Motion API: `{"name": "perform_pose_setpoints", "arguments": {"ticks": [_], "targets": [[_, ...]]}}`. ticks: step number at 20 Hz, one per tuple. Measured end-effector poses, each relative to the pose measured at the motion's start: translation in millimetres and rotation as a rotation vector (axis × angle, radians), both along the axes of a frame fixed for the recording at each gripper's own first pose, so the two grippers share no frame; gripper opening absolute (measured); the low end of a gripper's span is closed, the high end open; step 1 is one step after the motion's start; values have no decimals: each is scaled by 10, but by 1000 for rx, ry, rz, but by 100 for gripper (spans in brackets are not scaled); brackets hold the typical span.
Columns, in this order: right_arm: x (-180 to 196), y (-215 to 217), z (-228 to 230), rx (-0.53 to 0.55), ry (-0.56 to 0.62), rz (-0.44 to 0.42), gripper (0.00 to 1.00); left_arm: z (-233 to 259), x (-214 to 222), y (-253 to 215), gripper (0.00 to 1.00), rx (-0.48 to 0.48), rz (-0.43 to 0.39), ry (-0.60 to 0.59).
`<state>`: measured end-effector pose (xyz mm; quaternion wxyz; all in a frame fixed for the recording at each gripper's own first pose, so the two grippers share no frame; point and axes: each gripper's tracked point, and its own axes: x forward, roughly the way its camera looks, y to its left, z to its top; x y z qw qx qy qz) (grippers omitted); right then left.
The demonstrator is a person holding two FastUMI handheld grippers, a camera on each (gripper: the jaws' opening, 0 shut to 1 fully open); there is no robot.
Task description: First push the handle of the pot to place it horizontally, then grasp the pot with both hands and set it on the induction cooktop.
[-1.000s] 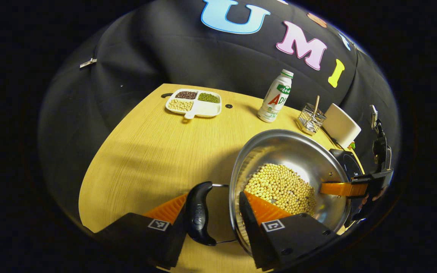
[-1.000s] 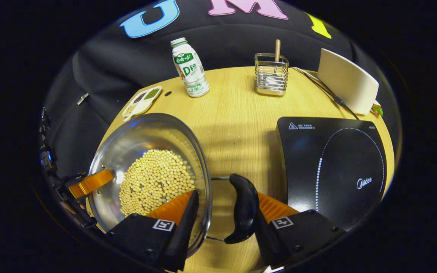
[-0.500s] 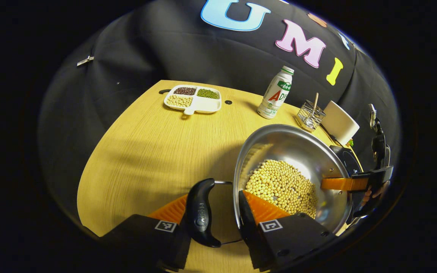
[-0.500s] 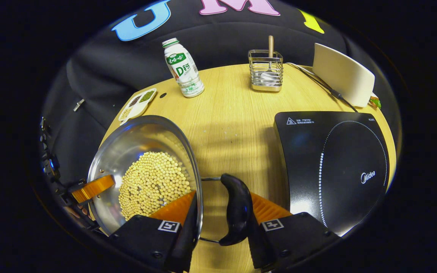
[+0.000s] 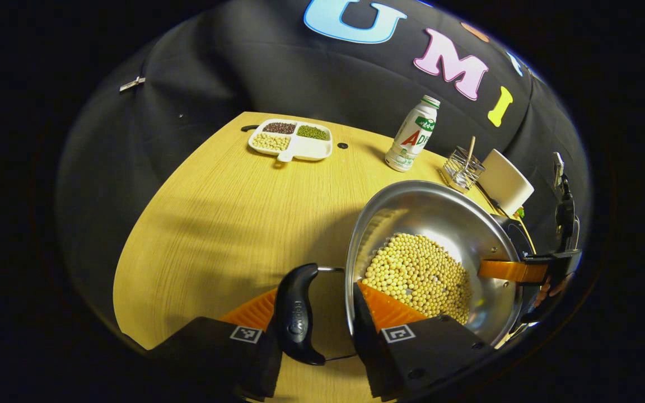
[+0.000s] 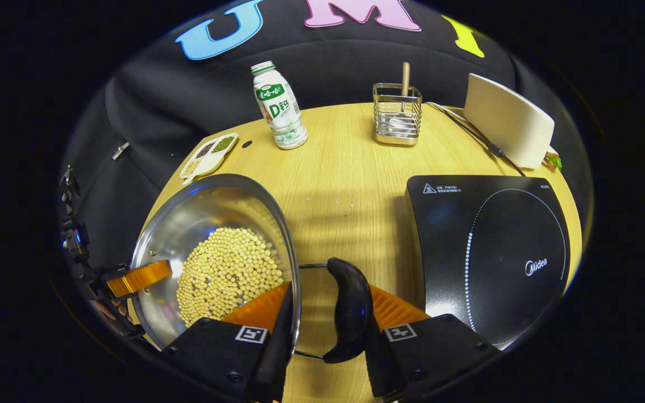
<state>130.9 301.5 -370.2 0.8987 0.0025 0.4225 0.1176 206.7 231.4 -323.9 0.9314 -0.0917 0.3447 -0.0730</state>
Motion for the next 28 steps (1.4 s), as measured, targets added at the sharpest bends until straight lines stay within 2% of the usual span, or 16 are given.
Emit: {"name": "perform_pose_setpoints", "arguments": {"ticks": [3,9,10,11,13,15,16,17,19,20,21,22,23,24,26,28], "targets": [[-86,12,95,4,-5,11,61,121,-153,37,63,13,5,-11],[-267,-53,470,16,-27,15,60,492,-388,-42,62,34,9,-39],[-311,-76,540,21,-32,14,56,570,-435,-65,63,35,6,-45],[-343,-105,604,27,-36,10,60,633,-469,-97,63,38,3,-50],[-421,-183,709,35,-41,2,60,760,-530,-172,62,46,-9,-63],[-484,-276,813,44,-51,-9,60,862,-585,-264,62,53,-23,-76],[-509,-332,860,46,-56,-15,56,908,-606,-319,63,54,-29,-81],[-532,-393,911,47,-62,-19,60,939,-623,-379,62,52,-34,-87],[-567,-517,999,50,-76,-27,60,1005,-678,-508,63,45,-43,-95],[-589,-589,1041,51,-85,-31,56,1029,-695,-581,63,41,-48,-96],[-602,-663,1075,53,-90,-37,60,1040,-709,-651,62,39,-54,-95],[-617,-739,1113,54,-95,-42,60,1066,-720,-730,62,38,-60,-96],[-613,-811,1130,56,-97,-49,56,1088,-719,-812,62,39,-66,-98],[-614,-895,1155,59,-100,-58,60,1112,-718,-893,62,43,-72,-101],[-598,-1046,1174,64,-96,-64,60,1135,-698,-1049,62,50,-79,-101],[-544,-1210,1198,67,-94,-68,56,1143,-654,-1233,62,51,-85,-96]]}}
